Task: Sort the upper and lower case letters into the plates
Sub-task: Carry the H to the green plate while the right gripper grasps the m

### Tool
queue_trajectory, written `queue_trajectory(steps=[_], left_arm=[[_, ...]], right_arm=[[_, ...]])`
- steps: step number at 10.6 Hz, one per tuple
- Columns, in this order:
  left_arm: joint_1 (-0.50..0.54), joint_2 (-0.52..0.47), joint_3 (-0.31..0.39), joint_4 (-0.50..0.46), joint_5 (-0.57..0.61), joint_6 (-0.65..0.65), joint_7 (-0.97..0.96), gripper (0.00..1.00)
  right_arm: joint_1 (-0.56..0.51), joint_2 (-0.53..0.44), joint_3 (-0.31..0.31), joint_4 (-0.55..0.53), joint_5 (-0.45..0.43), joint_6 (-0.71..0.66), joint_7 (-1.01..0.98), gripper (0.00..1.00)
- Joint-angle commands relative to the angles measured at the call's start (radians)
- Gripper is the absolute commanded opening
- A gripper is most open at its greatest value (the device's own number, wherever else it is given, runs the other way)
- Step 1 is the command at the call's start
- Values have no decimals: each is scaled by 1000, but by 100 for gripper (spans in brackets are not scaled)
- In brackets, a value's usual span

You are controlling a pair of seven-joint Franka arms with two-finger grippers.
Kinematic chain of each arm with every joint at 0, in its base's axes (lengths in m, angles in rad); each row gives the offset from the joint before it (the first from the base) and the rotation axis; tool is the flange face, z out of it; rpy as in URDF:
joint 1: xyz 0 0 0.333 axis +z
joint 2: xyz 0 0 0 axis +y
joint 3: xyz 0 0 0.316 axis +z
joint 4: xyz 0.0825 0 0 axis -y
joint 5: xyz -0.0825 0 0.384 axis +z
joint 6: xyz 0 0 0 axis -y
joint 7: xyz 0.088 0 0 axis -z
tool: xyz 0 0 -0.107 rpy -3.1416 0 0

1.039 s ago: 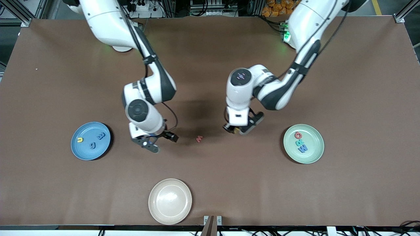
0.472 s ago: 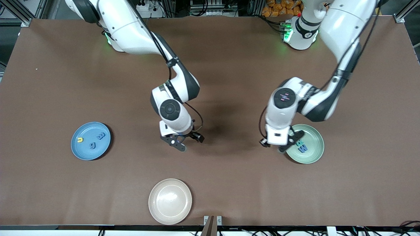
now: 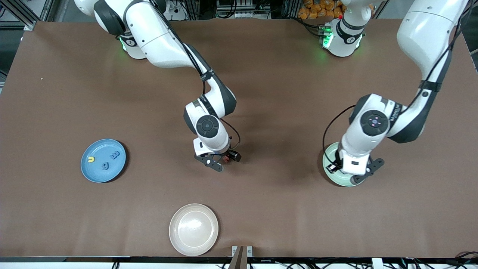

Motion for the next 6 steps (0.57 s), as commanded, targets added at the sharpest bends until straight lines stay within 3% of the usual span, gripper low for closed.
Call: queue_trajectory(steps=[1, 2, 3, 5, 6], left_arm=[[73, -18, -17, -46, -27, -5, 94, 0], [93, -18, -17, -46, -25, -5, 99, 7], [93, -21, -17, -46, -25, -14, 99, 54], [93, -38, -20, -37, -25, -47, 129, 79], [95, -55, -23, -39, -25, -51, 152, 100]], right_arm=[[11, 67, -5, 83, -8, -9, 19, 100], [9, 67, -6, 83, -11, -9, 19, 100], [9, 67, -6, 83, -17, -11, 19, 100], [5, 67, -6, 82, -19, -14, 18, 100], [5, 68, -6, 80, -31, -14, 18, 100]])
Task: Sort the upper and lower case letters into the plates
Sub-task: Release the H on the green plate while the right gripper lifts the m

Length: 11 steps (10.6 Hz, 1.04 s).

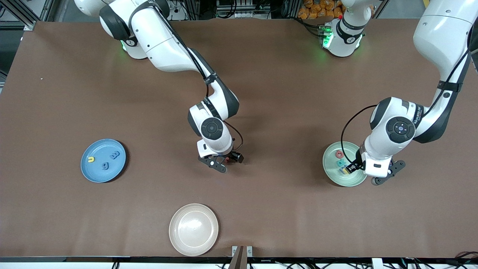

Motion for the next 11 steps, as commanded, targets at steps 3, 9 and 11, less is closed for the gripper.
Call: queue_trajectory(steps=[3, 9, 11], left_arm=[[7, -117, -70, 1, -28, -138, 60, 100], [7, -201, -185, 145, -85, -365, 134, 100], [7, -215, -211, 172, -89, -404, 186, 100]], right_arm=[[-1, 27, -3, 36, -31, -15, 18, 100], [-6, 28, -1, 36, -28, -7, 16, 0], [-13, 6, -1, 38, -30, -18, 4, 0]])
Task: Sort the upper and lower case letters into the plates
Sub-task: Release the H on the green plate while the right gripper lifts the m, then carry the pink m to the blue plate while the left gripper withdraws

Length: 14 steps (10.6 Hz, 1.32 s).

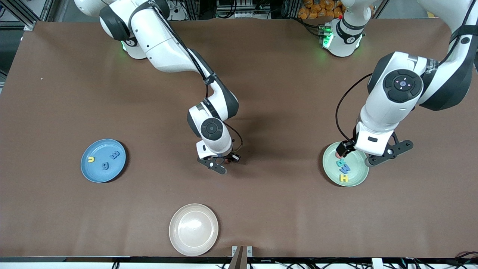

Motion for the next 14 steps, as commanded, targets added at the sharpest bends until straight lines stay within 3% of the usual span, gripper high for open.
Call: queue_trajectory(steps=[1, 7, 12, 14], left_arm=[[7, -19, -20, 57, -51, -93, 94, 100], [7, -20, -40, 166, -95, -249, 205, 100], [21, -40, -34, 212, -153, -309, 295, 100], [77, -49, -41, 212, -202, -309, 365, 100]], right_arm=[[-35, -25, 5, 16, -7, -14, -31, 0], [-302, -167, 18, 2, -3, -285, -457, 0], [-469, -397, 5, -335, -26, -186, -873, 0], [-555, -422, 5, -390, -47, -172, -1036, 0]])
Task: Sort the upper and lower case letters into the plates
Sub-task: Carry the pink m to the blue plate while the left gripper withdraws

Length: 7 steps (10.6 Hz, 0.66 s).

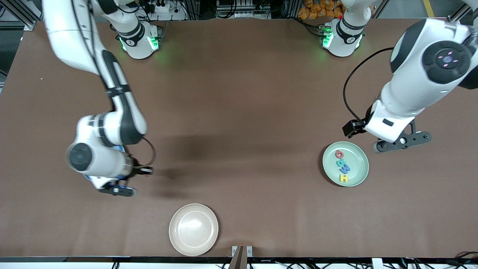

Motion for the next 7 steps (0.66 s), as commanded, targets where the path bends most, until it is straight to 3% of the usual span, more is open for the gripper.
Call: queue_trajectory(steps=[1, 3, 5, 6, 7], left_arm=[[62, -52, -3, 0, -83, -18, 110, 100], [81, -71, -3, 0, -108, -35, 140, 100], [64, -135, 41, 1, -147, -44, 217, 100], [6, -166, 134, 1, -199, -46, 255, 100], [-84, -215, 272, -5, -253, -47, 300, 100]], right_arm=[[-95, -87, 20, -158, -56, 74, -164, 0], [-152, -114, 20, -279, -75, 213, -285, 0], [-242, -107, 20, -302, -75, 241, -435, 0], [-267, -104, 20, -305, -75, 240, -486, 0], [-279, -104, 20, -313, -75, 237, -500, 7]])
